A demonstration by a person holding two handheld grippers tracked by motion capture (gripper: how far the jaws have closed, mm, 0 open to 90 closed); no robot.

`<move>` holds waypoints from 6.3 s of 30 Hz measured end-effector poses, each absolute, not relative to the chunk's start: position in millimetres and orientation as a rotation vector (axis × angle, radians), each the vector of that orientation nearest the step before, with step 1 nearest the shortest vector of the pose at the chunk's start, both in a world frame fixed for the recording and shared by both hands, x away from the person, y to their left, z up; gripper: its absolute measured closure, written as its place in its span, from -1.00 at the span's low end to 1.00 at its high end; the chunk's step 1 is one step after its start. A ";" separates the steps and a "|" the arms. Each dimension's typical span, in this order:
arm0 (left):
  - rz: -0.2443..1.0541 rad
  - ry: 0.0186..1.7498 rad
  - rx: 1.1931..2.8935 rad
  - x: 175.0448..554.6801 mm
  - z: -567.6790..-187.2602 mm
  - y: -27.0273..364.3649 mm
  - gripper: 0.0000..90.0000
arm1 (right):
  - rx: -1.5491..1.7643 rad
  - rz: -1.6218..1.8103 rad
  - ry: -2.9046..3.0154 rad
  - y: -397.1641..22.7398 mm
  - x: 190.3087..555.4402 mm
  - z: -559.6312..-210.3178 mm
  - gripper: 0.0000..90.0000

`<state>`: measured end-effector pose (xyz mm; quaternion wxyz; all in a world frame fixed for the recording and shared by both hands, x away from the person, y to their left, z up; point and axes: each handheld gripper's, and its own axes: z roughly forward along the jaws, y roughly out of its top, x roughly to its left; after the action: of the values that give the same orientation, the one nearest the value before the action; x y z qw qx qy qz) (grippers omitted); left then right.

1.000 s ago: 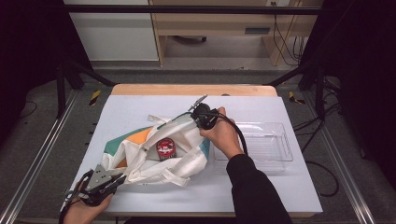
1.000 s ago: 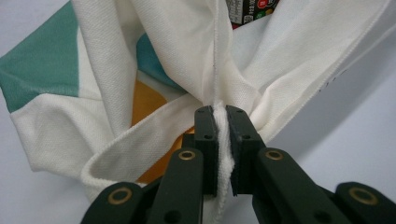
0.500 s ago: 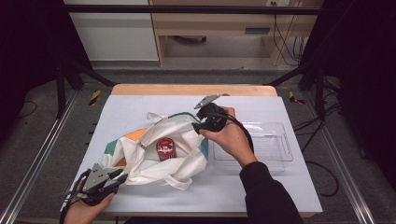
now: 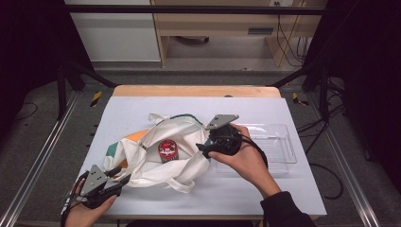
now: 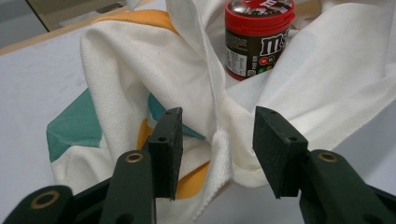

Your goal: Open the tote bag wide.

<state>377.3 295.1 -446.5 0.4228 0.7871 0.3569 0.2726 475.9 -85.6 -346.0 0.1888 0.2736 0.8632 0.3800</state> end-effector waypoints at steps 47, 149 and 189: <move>0.665 0.811 2.149 477.0 -402.6 248.2 0.16 | 0.562 0.983 2.535 -65.6 442.9 -381.5 -0.13; 0.704 0.959 1.938 418.0 -406.5 271.3 -0.22 | 0.627 1.092 2.441 -89.0 455.9 -353.4 -0.34; 0.718 0.941 2.010 412.6 -433.1 258.3 0.42 | 0.568 0.806 2.700 -13.5 567.8 -409.1 -0.10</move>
<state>412.6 258.3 -433.1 0.3938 0.7921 0.3708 0.2830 567.8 -13.5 -409.1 0.1330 0.1960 0.9310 0.2778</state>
